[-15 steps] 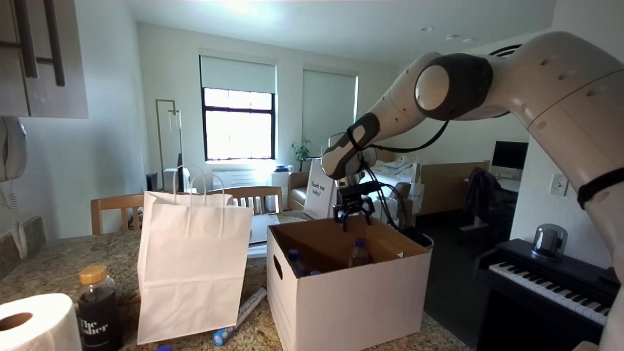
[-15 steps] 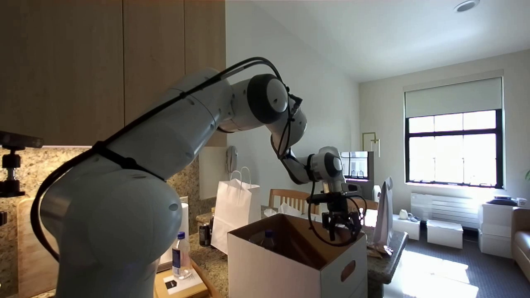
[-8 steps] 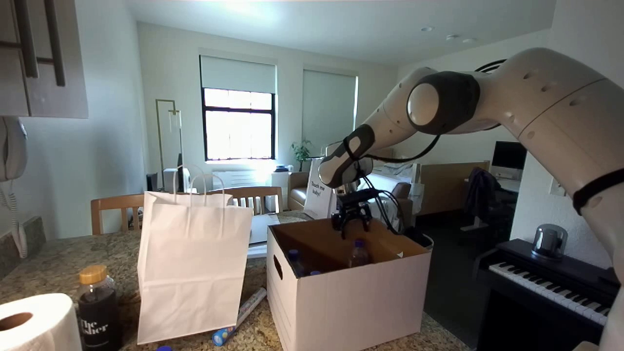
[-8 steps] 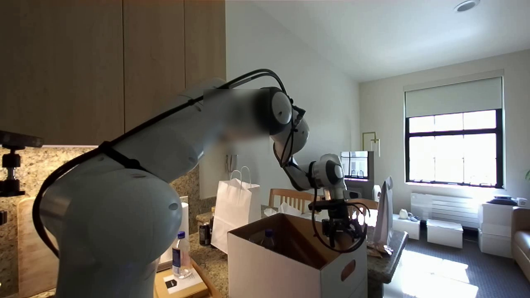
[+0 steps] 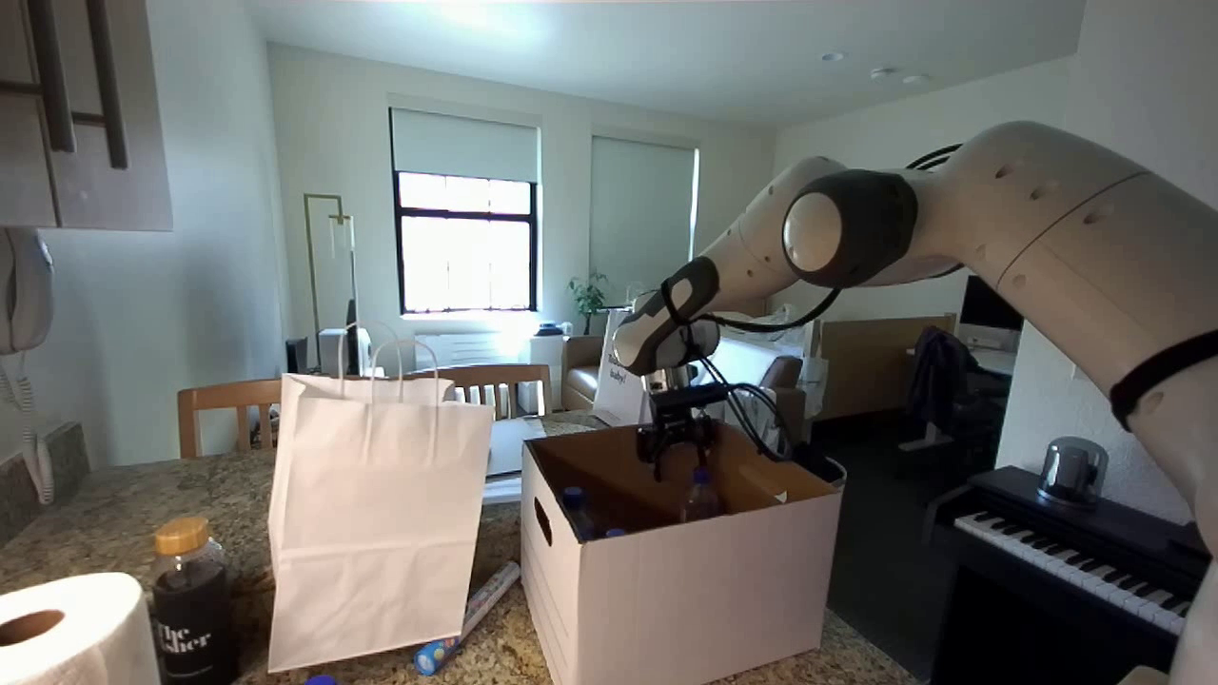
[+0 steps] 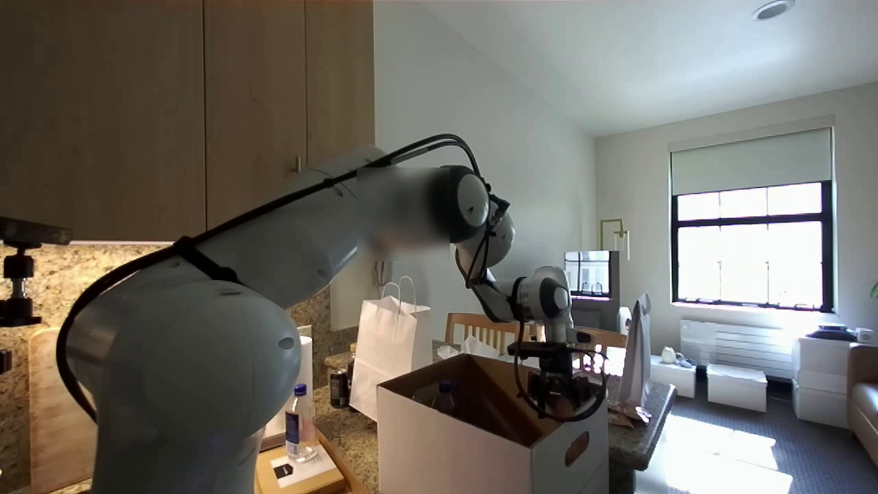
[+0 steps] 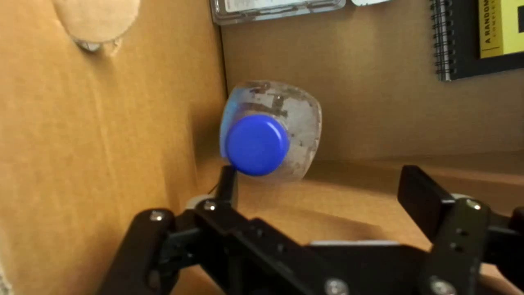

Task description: Remove the water bottles from the box

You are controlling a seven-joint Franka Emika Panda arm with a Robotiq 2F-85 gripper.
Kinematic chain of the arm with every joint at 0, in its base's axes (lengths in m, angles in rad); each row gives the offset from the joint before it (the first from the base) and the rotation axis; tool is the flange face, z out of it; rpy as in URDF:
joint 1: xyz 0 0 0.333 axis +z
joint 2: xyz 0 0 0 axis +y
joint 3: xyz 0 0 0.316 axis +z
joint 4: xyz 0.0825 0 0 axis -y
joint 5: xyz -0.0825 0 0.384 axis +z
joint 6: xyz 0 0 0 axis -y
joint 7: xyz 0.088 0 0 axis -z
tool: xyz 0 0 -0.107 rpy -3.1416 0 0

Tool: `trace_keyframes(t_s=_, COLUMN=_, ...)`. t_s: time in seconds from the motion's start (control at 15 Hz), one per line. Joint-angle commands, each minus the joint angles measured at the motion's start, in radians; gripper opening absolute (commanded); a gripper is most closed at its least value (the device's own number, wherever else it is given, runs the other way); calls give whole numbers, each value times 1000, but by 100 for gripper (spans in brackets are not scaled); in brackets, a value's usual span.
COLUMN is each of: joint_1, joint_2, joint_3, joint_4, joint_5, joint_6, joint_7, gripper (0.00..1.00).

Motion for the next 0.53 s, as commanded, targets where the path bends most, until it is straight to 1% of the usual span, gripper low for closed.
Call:
trace_keyframes(t_s=0.0, joint_1=-17, joint_2=60, joint_3=4, joint_4=63, joint_5=30, joint_6=2, joint_7=-3, gripper=100)
trace_keyframes(t_s=0.07, joint_1=-17, joint_2=68, joint_3=-1, joint_4=72, joint_5=26, joint_6=13, joint_7=1, gripper=100)
trace_keyframes(t_s=0.13, joint_1=-18, joint_2=75, joint_3=-4, joint_4=91, joint_5=27, joint_6=-12, joint_7=8, gripper=100)
trace_keyframes(t_s=0.33, joint_1=-20, joint_2=65, joint_3=-4, joint_4=86, joint_5=38, joint_6=-26, joint_7=19, gripper=100)
trace_keyframes(t_s=0.4, joint_1=-16, joint_2=57, joint_3=-8, joint_4=73, joint_5=32, joint_6=-16, joint_7=22, gripper=75)
trace_keyframes(t_s=0.47, joint_1=-13, joint_2=53, joint_3=-11, joint_4=71, joint_5=31, joint_6=-31, joint_7=26, gripper=74)
